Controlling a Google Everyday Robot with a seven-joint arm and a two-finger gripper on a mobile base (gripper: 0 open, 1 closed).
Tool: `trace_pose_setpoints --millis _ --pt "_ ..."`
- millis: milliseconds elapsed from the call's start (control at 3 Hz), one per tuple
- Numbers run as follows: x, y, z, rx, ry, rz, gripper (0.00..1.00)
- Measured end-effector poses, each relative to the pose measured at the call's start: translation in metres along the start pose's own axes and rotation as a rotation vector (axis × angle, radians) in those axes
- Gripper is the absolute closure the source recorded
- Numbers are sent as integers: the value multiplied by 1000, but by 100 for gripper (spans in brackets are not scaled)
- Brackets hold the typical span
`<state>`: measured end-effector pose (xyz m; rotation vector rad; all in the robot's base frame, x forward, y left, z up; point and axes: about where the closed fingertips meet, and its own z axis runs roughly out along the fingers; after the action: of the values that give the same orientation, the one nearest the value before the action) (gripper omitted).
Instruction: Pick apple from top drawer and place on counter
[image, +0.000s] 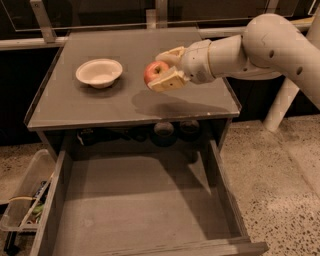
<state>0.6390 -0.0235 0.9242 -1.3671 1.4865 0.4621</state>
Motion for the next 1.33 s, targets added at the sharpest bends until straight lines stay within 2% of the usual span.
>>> trace_pose_setpoints --millis 667,1333 --pt "16 -27 24 41 -72 29 100" --pt "26 -39 53 0 -99 78 100"
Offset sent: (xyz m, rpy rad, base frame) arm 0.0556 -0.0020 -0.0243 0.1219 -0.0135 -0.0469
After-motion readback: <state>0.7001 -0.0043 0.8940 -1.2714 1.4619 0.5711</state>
